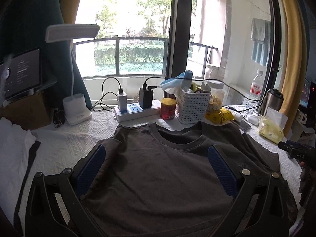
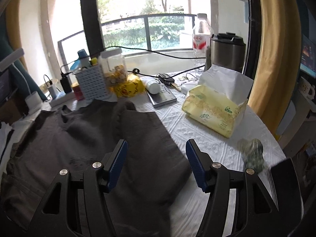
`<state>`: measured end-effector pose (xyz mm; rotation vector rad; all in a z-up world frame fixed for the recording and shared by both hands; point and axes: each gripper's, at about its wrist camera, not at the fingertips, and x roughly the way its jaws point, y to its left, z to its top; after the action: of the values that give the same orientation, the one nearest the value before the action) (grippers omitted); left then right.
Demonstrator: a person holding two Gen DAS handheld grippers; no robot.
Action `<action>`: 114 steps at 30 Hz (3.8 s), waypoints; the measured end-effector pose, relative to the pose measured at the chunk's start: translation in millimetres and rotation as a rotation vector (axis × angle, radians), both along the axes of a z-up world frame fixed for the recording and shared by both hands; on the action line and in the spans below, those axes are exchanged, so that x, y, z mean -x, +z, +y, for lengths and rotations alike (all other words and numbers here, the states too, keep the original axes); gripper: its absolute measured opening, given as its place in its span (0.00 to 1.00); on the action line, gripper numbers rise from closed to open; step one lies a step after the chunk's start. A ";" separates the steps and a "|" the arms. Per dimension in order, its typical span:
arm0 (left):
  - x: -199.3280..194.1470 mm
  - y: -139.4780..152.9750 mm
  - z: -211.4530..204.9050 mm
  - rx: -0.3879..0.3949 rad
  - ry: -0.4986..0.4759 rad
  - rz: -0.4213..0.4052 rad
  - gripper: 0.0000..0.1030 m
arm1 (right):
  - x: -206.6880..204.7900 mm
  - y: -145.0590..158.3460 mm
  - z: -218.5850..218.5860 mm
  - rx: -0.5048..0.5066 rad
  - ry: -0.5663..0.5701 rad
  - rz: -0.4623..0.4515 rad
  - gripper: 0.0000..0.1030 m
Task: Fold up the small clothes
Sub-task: 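Grasp the T-shirt's side edge with the right gripper and lift it, then fold the lifted side edge inward over the shirt body with the right gripper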
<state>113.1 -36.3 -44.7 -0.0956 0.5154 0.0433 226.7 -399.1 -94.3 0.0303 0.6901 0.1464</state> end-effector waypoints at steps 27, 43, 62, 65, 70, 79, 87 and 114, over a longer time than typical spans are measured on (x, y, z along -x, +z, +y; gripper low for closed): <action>-80.8 -49.4 14.2 0.031 -0.030 0.140 0.99 | -85.4 -56.2 28.8 0.108 0.181 0.177 0.44; -48.9 -27.5 35.2 0.082 -0.015 0.063 0.99 | -59.7 -18.1 45.4 0.142 0.173 0.085 0.09; -13.0 -31.6 81.9 0.157 0.001 0.024 0.99 | -42.6 -7.2 132.8 0.131 0.242 0.087 0.09; -9.9 -35.2 89.9 0.166 0.009 0.028 0.99 | -43.0 -18.7 147.6 0.126 0.258 0.115 0.09; -6.2 -37.5 96.8 0.173 0.012 0.033 0.99 | -38.7 -26.7 164.5 0.114 0.290 0.144 0.09; 0.3 -35.4 90.6 0.169 -0.004 0.033 0.99 | -9.5 -3.0 125.6 0.107 0.224 0.109 0.52; 3.5 -31.5 65.9 0.139 -0.034 0.046 0.99 | 8.8 -17.2 64.3 0.056 0.107 0.152 0.52; 29.6 -23.0 31.4 0.085 -0.068 0.085 0.99 | 52.8 -53.0 101.0 -0.034 0.321 0.258 0.41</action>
<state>83.5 -5.0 -67.7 -0.1598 0.6048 -0.0415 173.9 -298.1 -147.3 -0.0301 0.9482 0.4686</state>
